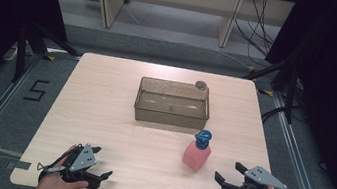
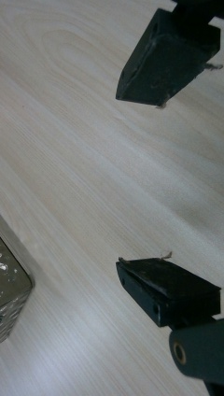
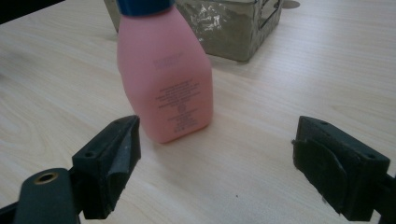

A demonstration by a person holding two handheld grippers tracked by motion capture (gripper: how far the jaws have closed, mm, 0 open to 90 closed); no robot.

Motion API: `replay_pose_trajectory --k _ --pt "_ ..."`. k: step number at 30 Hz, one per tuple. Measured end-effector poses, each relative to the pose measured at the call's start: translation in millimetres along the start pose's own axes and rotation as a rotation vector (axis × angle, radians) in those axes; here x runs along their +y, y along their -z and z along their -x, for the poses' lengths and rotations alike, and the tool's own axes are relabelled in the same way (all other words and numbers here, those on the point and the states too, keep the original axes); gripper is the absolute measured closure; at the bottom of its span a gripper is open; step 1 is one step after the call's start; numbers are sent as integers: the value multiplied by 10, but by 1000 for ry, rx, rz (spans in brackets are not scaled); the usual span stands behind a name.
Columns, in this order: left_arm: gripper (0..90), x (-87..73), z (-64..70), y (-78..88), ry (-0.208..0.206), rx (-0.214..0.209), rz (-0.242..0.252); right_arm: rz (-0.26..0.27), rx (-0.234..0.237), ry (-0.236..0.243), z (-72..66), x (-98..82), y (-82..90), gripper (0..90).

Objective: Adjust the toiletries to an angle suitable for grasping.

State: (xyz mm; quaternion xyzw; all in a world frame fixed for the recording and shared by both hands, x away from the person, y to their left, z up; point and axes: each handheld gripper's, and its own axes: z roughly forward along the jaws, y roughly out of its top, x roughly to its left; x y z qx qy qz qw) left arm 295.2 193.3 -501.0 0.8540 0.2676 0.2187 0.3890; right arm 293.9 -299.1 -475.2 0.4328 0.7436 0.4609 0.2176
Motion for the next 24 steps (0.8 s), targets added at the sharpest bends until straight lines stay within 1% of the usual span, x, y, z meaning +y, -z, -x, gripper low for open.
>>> replay_pose_trajectory --k 1,2,3,4,5,7,8,9,10,11,12,13,14,15,16,17,18,19,20,21,22,23,24 --pt "148 2 -1 0 -2 0 1 1 2 -1 0 -1 -1 162" --pt "148 -1 16 -11 17 -3 17 4 2 -4 0 -2 -2 162" --pt "148 -4 17 -10 15 -4 12 9 3 -7 0 0 -1 162" --pt "148 -5 19 -12 20 -5 14 17 12 -41 -22 -5 -9 162" --pt "148 -3 2 -3 1 1 -2 13 10 -26 -7 3 2 162" --pt "148 -1 1 -3 -1 3 -3 14 11 -18 1 8 6 162" --pt "148 -4 13 -13 12 -6 11 23 17 -28 -6 10 5 166" --pt "148 -4 13 -13 12 -6 11 23 17 -28 -6 10 5 166" --pt "148 -3 3 -3 2 0 -2 27 14 -7 0 18 4 173" --pt "148 -1 -3 -3 0 1 -2 35 27 -27 -17 19 -7 174" --pt "148 -3 -4 -7 -3 6 1 41 20 0 -7 26 -9 174" --pt "148 -3 -4 -7 -3 6 1 52 18 -15 -22 24 -21 176" --pt "148 -4 5 -6 6 -3 3 54 25 -20 -32 32 -18 180" --pt "148 -4 5 -6 6 -3 3 54 25 -20 -32 32 -18 180" --pt "148 -1 3 -6 3 -4 2 45 40 -74 -85 40 -19 183" --pt "148 -1 3 -6 3 -4 2 45 40 -74 -85 40 -19 183" --pt "148 -2 10 -12 5 -5 7 56 28 -15 -62 58 -25 184" --pt "148 -2 10 -12 5 -5 7 56 28 -15 -62 58 -25 184" --pt "148 -4 5 -9 0 -15 -1 62 34 -15 -83 76 -35 186" --pt "148 -5 20 -23 24 -12 19 72 35 1 -80 87 -47 187" --pt "148 -4 24 -26 28 -12 24 70 32 16 -77 100 -48 187" --pt "148 -4 24 -26 28 -12 24 70 32 16 -77 100 -48 187" --pt "148 -5 14 -17 8 -17 7 80 37 10 -91 118 -62 188"
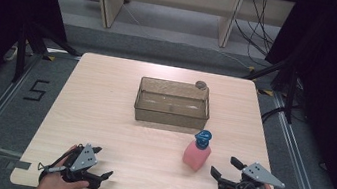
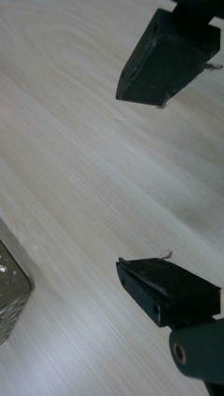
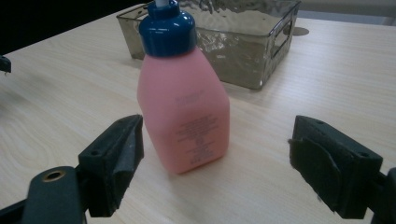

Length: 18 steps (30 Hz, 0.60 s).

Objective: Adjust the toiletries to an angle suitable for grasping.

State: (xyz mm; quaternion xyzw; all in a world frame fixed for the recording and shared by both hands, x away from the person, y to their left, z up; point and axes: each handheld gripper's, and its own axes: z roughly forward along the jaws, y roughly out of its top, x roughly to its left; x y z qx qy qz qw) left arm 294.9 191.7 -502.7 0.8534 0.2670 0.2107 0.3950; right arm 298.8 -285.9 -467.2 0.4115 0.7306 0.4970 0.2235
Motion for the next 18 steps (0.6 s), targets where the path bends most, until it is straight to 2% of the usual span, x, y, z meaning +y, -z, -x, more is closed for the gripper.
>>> replay_pose_trajectory --k 3,4,5,6,7,8,9,10,11,12,13,14,15,16,17,18 --pt "148 1 11 -11 20 3 18 17 -3 9 -8 25 -20 189" --pt "148 1 12 -11 17 3 18 26 2 1 -21 26 -32 189" --pt "148 1 12 -11 17 3 18 17 2 18 -15 41 -27 190" --pt "148 0 -7 1 -10 7 -8 21 12 19 -24 50 -35 192" --pt "148 1 -10 1 -16 8 -9 21 11 15 -37 58 -40 195" --pt "148 0 7 -11 12 4 8 20 10 21 -44 68 -42 202" --pt "148 0 7 -11 12 4 8 15 16 -3 -71 76 -45 208" --pt "148 4 -8 6 -13 2 -17 41 19 33 -55 82 -75 209" --pt "148 4 -8 6 -13 2 -17 41 19 33 -55 82 -75 209" --pt "148 -1 -5 -1 -10 11 -6 28 27 11 -91 100 -83 210" --pt "148 1 7 -9 11 9 7 30 25 36 -81 111 -96 210" --pt "148 3 4 -9 10 -1 4 36 27 37 -89 118 -118 210" --pt "148 1 -4 -2 -13 12 -9 23 34 19 -109 125 -123 210" --pt "148 -1 1 -4 -11 14 -8 39 37 29 -113 129 -155 210" --pt "148 -1 1 -4 -11 14 -8 21 42 31 -122 142 -161 210" --pt "148 3 1 -4 5 1 1 29 50 26 -138 148 -188 212"
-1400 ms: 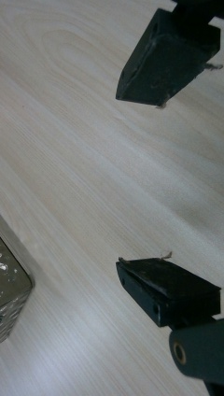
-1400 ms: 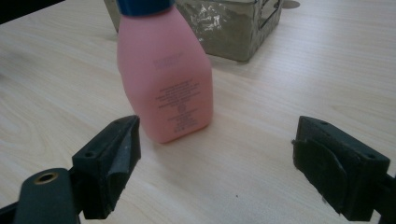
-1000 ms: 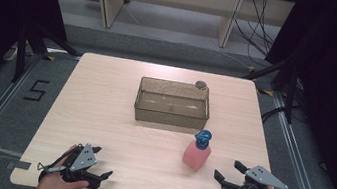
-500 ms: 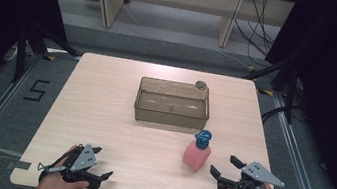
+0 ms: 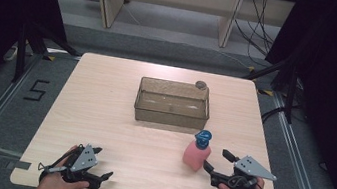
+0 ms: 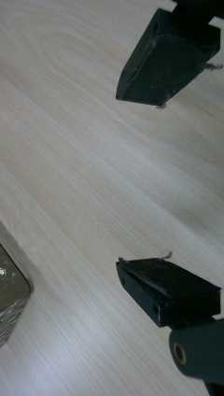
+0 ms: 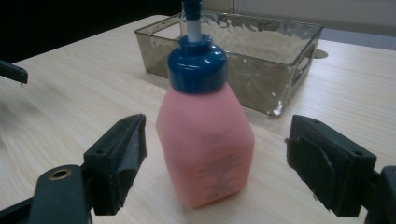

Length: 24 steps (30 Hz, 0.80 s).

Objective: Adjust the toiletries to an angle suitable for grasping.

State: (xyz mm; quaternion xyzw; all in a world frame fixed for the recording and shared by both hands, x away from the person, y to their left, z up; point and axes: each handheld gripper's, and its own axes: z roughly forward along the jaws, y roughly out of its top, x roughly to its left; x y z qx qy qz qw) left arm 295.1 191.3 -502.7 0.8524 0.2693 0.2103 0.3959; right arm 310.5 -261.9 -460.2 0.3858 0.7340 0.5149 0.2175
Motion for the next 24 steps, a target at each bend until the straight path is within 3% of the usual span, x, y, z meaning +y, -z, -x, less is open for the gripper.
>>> replay_pose_trajectory --k 3,4,5,6,7,8,9,11,14,16,17,20,22,23,24 --pt "148 -2 10 -6 12 0 15 3 3 31 -7 30 -61 215" --pt "148 0 -12 13 -19 3 -18 -3 2 39 -12 47 -66 216" --pt "148 -4 10 -7 14 3 17 2 14 29 -25 51 -90 219" --pt "148 -3 10 -7 16 2 17 3 5 44 -27 59 -105 224" --pt "148 -2 11 -7 12 3 16 -2 4 29 -47 62 -119 225" --pt "148 1 -12 13 -19 3 -19 -6 8 42 -42 72 -128 225" --pt "148 1 -12 13 -19 3 -19 -11 16 17 -66 73 -139 225" --pt "148 -2 9 -7 18 1 19 -10 11 36 -65 84 -163 225" --pt "148 0 -3 8 -5 -4 -2 1 26 44 -60 97 -209 225" --pt "148 0 10 -3 17 7 17 3 5 47 -63 103 -221 226" --pt "148 3 -3 7 -3 11 3 5 7 68 -43 109 -231 226" --pt "148 -2 -2 5 -2 -3 2 6 23 36 -63 116 -249 226" --pt "148 1 10 -3 16 8 18 1 23 40 -65 120 -259 228" --pt "148 3 2 6 0 9 9 5 18 58 -51 125 -268 228" --pt "148 2 4 7 2 7 10 6 26 47 -57 125 -275 228"
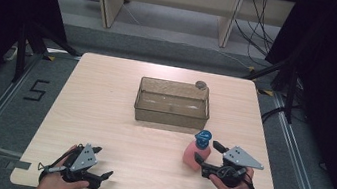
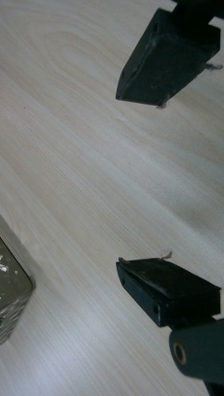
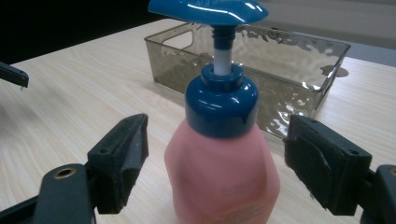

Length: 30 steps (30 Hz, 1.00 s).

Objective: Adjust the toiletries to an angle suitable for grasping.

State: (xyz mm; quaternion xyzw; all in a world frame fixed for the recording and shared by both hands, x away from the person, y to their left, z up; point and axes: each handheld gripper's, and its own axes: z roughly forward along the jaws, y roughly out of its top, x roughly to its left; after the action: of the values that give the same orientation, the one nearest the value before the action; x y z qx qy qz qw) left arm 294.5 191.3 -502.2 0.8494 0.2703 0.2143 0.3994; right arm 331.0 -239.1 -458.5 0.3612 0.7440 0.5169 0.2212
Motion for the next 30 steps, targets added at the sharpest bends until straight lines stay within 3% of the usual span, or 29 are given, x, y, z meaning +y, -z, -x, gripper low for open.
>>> replay_pose_trajectory --k 3,4,12,13,14,17,20,21,22,23,25,26,30 --pt "148 0 -3 -1 3 3 2 -12 0 -14 -11 5 -2 229" --pt "148 2 -3 -1 1 3 3 1 -10 16 17 7 -23 228" --pt "148 0 0 -1 0 -1 -1 1 -4 22 22 24 -52 229" --pt "148 2 -2 -2 1 1 1 -9 -10 -9 -5 19 -51 228" --pt "148 4 -2 0 0 1 0 3 -15 13 11 21 -65 229" --pt "148 1 0 0 0 -2 -1 -13 -5 2 2 33 -66 230" --pt "148 4 -10 8 -17 0 -14 -14 -8 23 19 41 -82 232" --pt "148 3 -10 8 -17 -1 -14 -21 -3 -9 -3 42 -83 233" --pt "148 1 1 -2 2 -1 1 -14 -9 -4 -2 41 -95 235" --pt "148 1 1 -2 2 -1 1 -2 -9 34 27 47 -109 237" --pt "148 4 -11 7 -15 1 -13 -11 -5 4 11 47 -119 241" --pt "148 3 -10 8 -16 -1 -14 0 -10 26 30 51 -131 243" --pt "148 1 0 -2 -2 -3 -2 -17 -1 -5 29 60 -145 256"
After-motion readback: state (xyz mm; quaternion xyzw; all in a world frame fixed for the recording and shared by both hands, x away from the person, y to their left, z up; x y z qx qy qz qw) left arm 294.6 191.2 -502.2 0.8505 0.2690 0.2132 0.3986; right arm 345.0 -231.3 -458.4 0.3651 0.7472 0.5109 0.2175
